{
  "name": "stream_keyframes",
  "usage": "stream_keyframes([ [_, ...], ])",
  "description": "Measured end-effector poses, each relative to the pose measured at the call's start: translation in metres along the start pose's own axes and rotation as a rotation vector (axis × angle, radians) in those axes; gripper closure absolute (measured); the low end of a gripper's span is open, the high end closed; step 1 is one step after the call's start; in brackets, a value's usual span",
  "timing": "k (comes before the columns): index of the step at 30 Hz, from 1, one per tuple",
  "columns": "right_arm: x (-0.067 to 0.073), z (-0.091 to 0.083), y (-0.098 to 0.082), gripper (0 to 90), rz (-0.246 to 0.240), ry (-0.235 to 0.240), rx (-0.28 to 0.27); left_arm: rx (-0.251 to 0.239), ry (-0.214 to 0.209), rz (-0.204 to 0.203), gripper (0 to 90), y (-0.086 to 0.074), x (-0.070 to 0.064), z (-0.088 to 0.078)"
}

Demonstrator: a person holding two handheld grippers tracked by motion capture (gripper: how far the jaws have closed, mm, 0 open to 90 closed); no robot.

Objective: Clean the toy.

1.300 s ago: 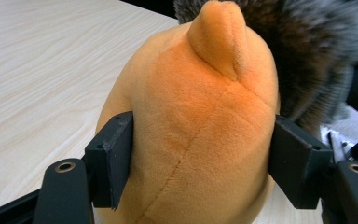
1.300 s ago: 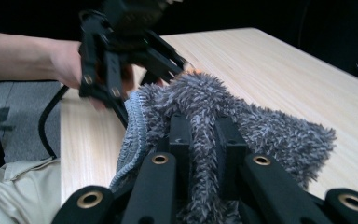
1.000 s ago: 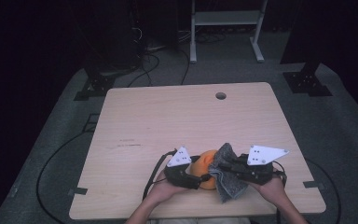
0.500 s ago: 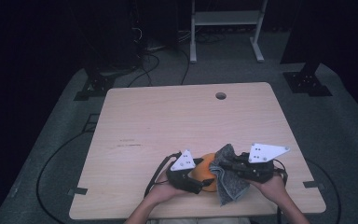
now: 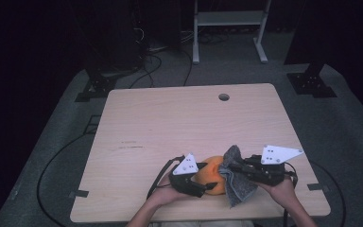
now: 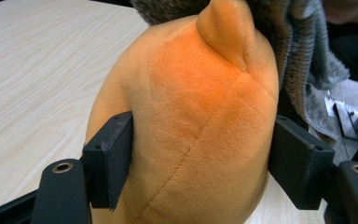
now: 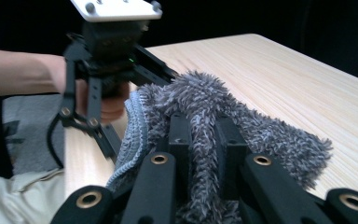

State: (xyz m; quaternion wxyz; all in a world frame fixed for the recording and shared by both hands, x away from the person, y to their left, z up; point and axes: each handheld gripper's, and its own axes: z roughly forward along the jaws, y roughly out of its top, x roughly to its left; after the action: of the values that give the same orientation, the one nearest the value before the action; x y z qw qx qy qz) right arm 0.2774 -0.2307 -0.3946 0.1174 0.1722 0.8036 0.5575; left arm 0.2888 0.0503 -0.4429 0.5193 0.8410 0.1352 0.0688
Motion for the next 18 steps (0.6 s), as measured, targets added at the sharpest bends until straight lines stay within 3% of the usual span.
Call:
stream_keyframes([
  [1, 0.002, 0.003, 0.002, 79.0, -0.014, 0.011, 0.003, 0.01, -0.018, 0.009, 27.0, 0.002, -0.001, -0.002],
  [3, 0.006, 0.009, 0.003, 79.0, -0.029, 0.03, 0.018, 0.016, -0.054, -0.013, 18.0, 0.006, -0.001, -0.005],
  [4, 0.007, 0.011, 0.003, 79.0, -0.026, 0.049, 0.02, 0.012, -0.048, -0.01, 16.1, 0.008, -0.001, -0.007],
  [6, 0.01, 0.013, 0.002, 79.0, -0.042, 0.052, 0.018, 0.026, -0.026, 0.023, 21.7, 0.007, -0.001, -0.007],
  [9, 0.007, 0.012, 0.0, 78.9, -0.038, 0.038, 0.021, 0.018, -0.01, 0.008, 29.0, 0.006, 0.001, -0.007],
  [18, -0.025, -0.01, -0.032, 79.0, 0.088, -0.077, 0.069, 0.011, -0.038, -0.036, 31.6, -0.001, 0.011, -0.013],
])
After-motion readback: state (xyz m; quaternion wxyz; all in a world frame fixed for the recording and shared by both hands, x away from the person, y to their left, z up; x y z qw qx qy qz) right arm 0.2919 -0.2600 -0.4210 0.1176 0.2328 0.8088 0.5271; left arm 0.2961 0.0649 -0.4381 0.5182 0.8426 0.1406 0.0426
